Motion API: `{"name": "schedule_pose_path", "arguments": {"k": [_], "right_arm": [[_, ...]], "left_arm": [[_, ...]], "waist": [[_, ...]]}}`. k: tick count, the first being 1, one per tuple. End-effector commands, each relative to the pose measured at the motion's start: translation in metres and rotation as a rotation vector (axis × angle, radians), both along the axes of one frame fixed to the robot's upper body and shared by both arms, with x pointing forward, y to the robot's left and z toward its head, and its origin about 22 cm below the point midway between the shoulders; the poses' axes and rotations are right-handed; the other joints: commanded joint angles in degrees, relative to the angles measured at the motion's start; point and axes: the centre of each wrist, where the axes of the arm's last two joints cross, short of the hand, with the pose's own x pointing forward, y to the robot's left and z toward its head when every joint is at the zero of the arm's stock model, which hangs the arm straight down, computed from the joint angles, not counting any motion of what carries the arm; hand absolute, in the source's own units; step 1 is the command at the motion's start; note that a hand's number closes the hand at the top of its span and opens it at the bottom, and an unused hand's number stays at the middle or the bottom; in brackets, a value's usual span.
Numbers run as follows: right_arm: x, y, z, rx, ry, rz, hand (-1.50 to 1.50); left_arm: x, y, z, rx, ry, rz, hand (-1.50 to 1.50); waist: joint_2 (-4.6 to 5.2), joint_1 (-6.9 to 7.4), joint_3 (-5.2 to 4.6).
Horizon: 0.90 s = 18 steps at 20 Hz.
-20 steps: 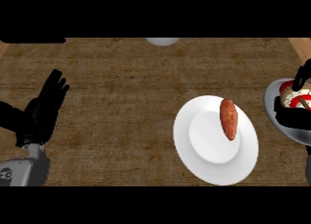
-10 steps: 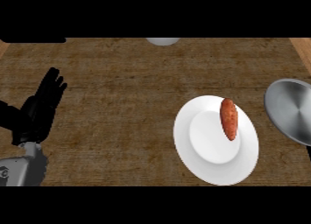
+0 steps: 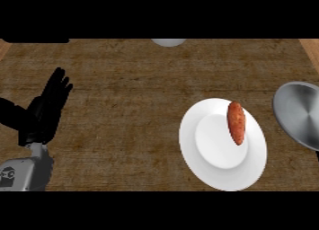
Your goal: Pick the cupcake from the plate and place it in the pan
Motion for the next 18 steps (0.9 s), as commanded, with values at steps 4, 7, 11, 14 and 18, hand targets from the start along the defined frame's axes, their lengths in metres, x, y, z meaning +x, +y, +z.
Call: {"name": "schedule_pose_path", "arguments": {"k": [4,7,11,14,18], "right_arm": [[0.011,-0.032,-0.049,-0.047,0.097,-0.004,1.50],[0.021,-0.032,-0.050,0.170,0.124,-0.135,1.50],[0.020,-0.030,-0.080,0.234,0.232,-0.132,-1.50],[-0.003,-0.043,-0.111,0.272,0.225,-0.088,-1.50],[0.009,-0.054,-0.079,0.342,0.036,-0.036,-1.50]], "left_arm": [[0.002,0.012,0.004,0.004,-0.011,-0.001,0.00],[0.006,-0.009,-0.001,0.003,-0.022,-0.012,0.00],[-0.011,-0.014,0.013,0.004,0.002,-0.028,0.00],[0.001,0.004,0.011,0.004,-0.009,-0.009,0.00],[-0.012,0.004,0.001,0.012,0.010,-0.003,0.00]], "waist": [[0.12,0.56,0.01],[0.33,0.63,0.04],[0.05,0.92,0.05],[0.28,0.65,0.08],[0.03,0.38,0.05]]}}
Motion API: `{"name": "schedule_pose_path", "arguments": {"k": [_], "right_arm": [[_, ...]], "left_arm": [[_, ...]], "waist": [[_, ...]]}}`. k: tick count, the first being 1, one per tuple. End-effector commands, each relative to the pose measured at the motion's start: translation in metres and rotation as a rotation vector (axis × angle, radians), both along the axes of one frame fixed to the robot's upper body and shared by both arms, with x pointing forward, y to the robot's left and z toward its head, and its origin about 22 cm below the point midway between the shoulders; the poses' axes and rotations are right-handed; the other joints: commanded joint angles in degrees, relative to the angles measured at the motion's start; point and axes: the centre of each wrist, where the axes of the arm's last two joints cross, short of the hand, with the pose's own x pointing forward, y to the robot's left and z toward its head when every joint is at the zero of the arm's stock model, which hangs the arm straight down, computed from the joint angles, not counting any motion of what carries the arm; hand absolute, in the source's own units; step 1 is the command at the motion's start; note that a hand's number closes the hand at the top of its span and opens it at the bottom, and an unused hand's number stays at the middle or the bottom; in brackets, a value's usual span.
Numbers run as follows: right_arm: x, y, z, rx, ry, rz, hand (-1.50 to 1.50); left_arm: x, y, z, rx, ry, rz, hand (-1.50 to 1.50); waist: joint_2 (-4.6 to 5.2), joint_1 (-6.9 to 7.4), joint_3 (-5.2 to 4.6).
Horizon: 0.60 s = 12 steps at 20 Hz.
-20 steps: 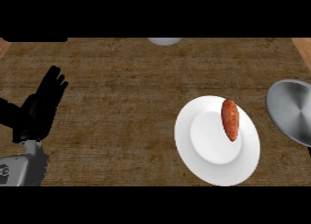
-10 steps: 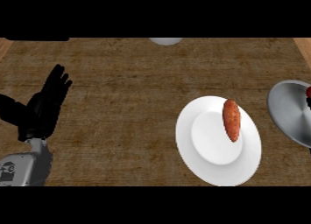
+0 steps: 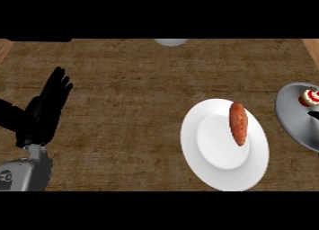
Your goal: Pick the cupcake from the plate and place it in the pan
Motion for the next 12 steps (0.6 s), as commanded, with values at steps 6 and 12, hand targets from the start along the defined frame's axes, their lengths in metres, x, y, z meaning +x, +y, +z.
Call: {"name": "schedule_pose_path", "arguments": {"k": [6,12], "right_arm": [[-0.037,-0.054,0.022,0.297,-0.342,-0.023,-1.50],[-0.112,-0.105,0.015,0.488,-0.420,-0.008,-1.50]], "left_arm": [[-0.009,0.014,-0.009,0.007,0.003,0.029,0.00],[-0.004,0.022,0.000,0.000,0.013,0.039,0.00]], "waist": [[-0.55,-1.61,-0.07],[-0.58,-2.31,-0.08]]}}
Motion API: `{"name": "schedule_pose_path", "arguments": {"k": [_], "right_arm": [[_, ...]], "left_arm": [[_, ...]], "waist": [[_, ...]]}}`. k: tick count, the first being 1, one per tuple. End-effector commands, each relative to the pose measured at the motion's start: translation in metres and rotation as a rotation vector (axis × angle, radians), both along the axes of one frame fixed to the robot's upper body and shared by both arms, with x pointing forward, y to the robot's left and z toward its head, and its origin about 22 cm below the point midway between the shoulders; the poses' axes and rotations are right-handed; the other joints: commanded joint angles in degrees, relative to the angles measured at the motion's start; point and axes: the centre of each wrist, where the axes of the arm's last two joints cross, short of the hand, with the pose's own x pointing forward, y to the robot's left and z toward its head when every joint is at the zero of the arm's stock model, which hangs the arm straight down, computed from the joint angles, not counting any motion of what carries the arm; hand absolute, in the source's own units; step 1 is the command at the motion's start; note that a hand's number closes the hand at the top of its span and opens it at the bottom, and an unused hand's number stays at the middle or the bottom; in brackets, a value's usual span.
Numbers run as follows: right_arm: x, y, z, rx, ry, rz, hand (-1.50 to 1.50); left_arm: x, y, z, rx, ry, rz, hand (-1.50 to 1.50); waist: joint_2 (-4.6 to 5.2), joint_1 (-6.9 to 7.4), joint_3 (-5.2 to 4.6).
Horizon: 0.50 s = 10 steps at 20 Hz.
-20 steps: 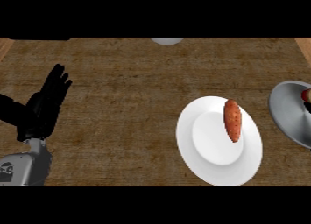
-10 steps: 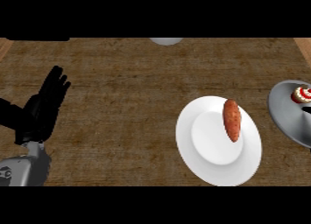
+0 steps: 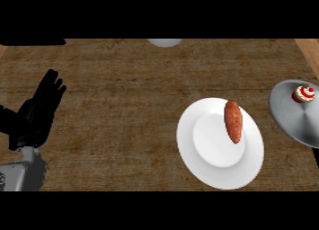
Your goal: Pick the cupcake from the plate and place it in the pan
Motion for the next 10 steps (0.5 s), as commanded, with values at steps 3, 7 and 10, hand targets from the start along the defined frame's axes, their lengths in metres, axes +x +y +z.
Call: {"name": "schedule_pose_path", "arguments": {"k": [3,7,10], "right_arm": [[-0.077,-0.051,0.010,0.149,-0.164,0.061,-1.50],[-0.123,-0.068,0.012,0.193,-0.143,0.162,-1.50],[-0.152,-0.070,-0.003,0.174,-0.161,0.132,-1.50]], "left_arm": [[-0.013,0.002,-0.005,-0.016,0.004,0.012,0.00],[-0.001,0.010,0.000,-0.005,-0.015,0.025,0.00],[-0.001,0.006,0.021,0.002,-0.030,-0.012,0.00]], "waist": [[-0.10,-0.15,0.04],[-0.02,-0.25,-0.04],[0.00,0.27,0.03]]}}
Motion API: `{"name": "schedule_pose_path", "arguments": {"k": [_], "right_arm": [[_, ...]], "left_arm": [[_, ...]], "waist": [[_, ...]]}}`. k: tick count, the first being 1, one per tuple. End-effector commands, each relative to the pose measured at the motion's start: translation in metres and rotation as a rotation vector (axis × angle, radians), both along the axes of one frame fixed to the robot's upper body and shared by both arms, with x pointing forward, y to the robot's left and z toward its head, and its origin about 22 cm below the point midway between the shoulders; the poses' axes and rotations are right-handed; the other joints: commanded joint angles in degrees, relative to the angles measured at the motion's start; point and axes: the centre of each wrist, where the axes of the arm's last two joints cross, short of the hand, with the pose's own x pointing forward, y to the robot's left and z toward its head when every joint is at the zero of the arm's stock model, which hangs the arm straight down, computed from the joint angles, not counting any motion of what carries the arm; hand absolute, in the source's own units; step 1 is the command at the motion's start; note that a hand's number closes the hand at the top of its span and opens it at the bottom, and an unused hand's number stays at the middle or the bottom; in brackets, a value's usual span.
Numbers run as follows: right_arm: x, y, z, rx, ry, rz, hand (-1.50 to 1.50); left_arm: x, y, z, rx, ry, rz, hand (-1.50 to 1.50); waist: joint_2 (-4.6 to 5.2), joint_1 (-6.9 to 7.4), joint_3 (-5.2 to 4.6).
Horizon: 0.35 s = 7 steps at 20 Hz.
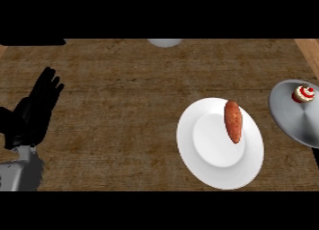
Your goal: Pick the cupcake from the plate and place it in the pan
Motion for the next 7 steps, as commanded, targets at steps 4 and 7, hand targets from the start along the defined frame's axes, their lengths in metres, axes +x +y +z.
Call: {"name": "schedule_pose_path", "arguments": {"k": [4,7], "right_arm": [[-0.051,-0.012,-0.004,0.006,-0.050,0.041,-1.50],[-0.052,-0.017,0.009,-0.012,-0.032,0.037,-1.50]], "left_arm": [[-0.002,-0.005,-0.019,0.007,0.011,0.010,0.00],[-0.006,0.010,-0.023,0.017,0.000,-0.009,0.00]], "waist": [[0.01,0.17,-0.04],[0.04,0.34,-0.05]]}}
